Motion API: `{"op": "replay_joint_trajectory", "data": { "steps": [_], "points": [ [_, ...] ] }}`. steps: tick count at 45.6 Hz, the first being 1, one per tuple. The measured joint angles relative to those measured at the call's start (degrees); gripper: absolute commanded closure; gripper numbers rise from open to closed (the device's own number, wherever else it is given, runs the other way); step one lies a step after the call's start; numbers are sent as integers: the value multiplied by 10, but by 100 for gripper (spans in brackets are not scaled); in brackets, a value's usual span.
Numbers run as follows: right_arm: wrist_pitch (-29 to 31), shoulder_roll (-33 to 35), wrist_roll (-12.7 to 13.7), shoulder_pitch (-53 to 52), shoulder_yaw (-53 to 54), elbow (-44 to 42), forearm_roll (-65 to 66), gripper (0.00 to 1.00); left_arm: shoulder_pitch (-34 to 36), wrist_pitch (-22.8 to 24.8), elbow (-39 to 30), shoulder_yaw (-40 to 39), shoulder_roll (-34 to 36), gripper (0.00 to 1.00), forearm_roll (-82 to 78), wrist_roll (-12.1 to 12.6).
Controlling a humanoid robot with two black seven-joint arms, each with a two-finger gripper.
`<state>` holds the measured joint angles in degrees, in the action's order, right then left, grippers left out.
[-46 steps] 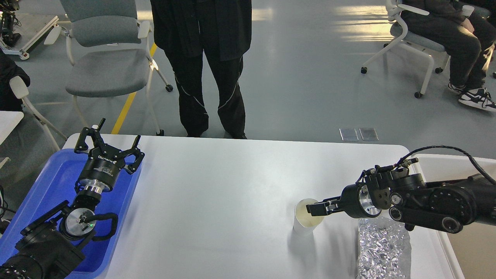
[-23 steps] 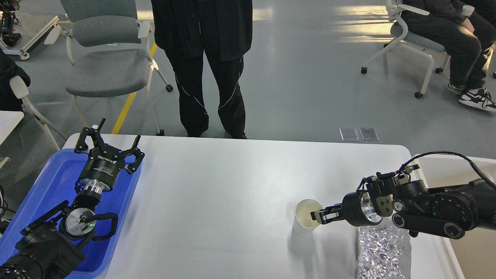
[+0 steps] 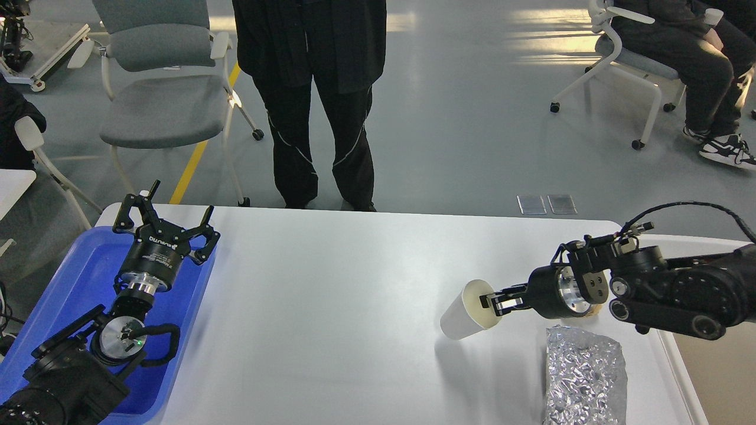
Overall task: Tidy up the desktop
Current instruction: 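Lift the cup with the right gripper and carry it into the white bin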
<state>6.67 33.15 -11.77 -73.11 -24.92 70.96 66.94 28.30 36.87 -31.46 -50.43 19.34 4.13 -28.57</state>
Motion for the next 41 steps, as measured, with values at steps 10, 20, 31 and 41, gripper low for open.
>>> {"op": "replay_joint_trajectory", "data": {
  "steps": [10,20,31,41],
  "points": [
    [24,68,-1,-82,-21,44,-10,100,0,0,0,0,0,0,0,0],
    [79,143,-1,-170,-37,79,-22,100,0,0,0,0,0,0,0,0],
    [139,208,-1,-248,-42,97,-18,100,0,0,0,0,0,0,1,0],
    [158,255,0,-275,-42,105,2,100,0,-1,0,0,0,0,1,0]
  ]
}}
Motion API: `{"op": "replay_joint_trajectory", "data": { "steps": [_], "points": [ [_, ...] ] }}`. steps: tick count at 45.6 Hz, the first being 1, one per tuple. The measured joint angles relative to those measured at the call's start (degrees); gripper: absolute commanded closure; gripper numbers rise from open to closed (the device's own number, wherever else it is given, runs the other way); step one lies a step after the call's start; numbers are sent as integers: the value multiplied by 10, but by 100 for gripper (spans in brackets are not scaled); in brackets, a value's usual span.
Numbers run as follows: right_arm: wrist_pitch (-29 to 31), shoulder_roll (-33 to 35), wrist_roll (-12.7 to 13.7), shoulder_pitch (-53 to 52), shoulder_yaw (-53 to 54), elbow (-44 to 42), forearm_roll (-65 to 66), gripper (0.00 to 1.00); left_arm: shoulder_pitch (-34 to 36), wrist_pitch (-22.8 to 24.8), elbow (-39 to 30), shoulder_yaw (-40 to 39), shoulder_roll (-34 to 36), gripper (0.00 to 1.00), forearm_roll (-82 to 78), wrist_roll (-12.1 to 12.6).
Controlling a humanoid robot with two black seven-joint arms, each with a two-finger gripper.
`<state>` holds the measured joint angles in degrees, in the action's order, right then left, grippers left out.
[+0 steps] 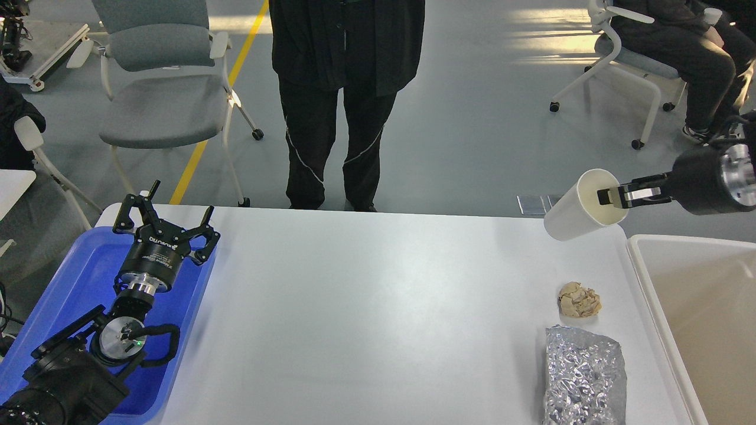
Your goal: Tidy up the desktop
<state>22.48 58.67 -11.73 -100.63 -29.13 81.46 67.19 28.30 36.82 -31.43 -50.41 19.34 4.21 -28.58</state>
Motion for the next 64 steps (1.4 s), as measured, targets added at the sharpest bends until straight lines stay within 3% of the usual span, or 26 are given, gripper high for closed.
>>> {"op": "replay_joint_trajectory", "data": {
  "steps": [17,29,45,64],
  "points": [
    [-5,87,-1,5,11,-13,8,100,0,0,0,0,0,0,0,0],
    [-43,138,-11,70,31,-83,-44,100,-1,0,0,0,0,0,1,0],
    [-105,128,-49,246,53,-229,-216,100,-1,0,0,0,0,0,1,-1],
    [-196,68,-59,458,91,-318,-403,100,0,0,1,0,0,0,0,-1]
  ]
}}
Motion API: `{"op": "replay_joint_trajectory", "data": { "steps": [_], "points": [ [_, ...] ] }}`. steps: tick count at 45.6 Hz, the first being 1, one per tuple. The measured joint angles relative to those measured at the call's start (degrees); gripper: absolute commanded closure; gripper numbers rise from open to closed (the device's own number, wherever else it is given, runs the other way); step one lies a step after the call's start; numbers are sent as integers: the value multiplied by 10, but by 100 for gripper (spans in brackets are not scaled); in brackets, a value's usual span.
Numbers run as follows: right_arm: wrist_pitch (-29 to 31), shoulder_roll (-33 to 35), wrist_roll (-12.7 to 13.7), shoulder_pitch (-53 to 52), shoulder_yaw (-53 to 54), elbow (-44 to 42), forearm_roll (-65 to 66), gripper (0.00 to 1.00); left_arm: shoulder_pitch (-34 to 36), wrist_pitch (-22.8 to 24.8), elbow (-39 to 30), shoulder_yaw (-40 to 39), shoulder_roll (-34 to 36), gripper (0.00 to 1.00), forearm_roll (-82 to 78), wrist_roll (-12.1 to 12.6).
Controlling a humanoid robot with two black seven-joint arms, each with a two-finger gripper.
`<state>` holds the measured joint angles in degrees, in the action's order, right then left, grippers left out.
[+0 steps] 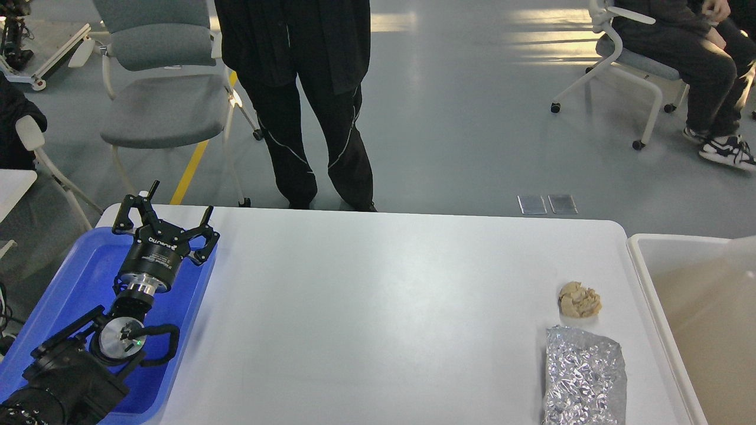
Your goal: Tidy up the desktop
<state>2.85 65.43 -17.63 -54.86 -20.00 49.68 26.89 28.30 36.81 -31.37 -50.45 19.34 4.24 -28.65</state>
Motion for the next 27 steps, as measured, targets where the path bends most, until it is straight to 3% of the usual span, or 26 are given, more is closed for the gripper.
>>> {"op": "replay_joint_trajectory", "data": {
  "steps": [16,27],
  "points": [
    [-25,-134,0,168,76,-190,-94,100,0,0,0,0,0,0,0,0],
    [-15,-237,6,228,107,-346,-111,100,0,0,0,0,0,0,0,1]
  ]
}}
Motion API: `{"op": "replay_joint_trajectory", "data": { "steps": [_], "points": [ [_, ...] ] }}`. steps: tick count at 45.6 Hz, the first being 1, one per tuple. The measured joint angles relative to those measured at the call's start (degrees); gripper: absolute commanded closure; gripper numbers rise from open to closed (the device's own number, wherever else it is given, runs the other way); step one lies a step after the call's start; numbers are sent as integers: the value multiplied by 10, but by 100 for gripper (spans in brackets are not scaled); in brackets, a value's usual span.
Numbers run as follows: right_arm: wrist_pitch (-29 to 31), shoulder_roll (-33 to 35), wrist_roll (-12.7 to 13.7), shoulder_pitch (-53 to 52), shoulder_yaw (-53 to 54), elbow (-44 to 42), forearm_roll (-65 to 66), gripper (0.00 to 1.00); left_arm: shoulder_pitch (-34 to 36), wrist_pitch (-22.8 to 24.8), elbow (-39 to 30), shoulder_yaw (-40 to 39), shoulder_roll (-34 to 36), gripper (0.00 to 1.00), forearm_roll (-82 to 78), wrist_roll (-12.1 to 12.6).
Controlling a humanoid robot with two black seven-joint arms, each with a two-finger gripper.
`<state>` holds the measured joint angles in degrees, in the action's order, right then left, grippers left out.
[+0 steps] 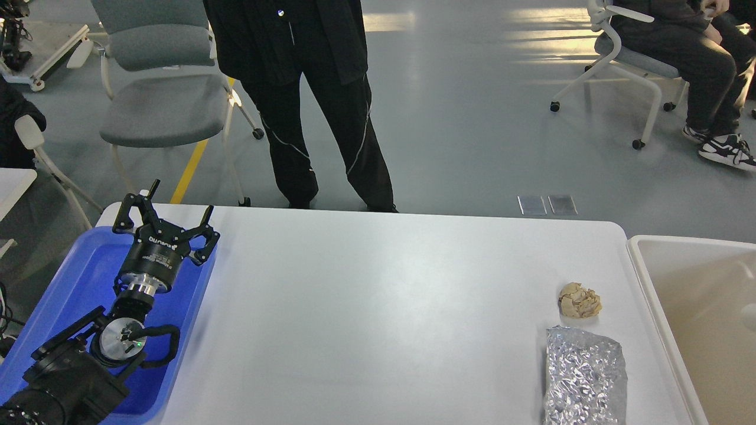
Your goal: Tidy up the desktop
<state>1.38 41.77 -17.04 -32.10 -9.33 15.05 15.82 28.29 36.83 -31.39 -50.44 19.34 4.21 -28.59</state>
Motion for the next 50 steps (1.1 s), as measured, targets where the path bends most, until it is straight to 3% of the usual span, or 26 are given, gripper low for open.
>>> {"op": "replay_joint_trajectory", "data": {
  "steps": [20,47,48,50],
  "points": [
    [-2,-108,21,52,33,-126,-18,100,0,0,0,0,0,0,0,0],
    [-12,-135,24,60,45,-155,-24,100,0,0,0,0,0,0,1,-1],
    [-12,-135,24,59,46,-155,-24,96,0,0,0,0,0,0,1,-1],
    [-13,-136,24,59,46,-155,-24,63,0,0,0,0,0,0,1,-1]
  ]
}}
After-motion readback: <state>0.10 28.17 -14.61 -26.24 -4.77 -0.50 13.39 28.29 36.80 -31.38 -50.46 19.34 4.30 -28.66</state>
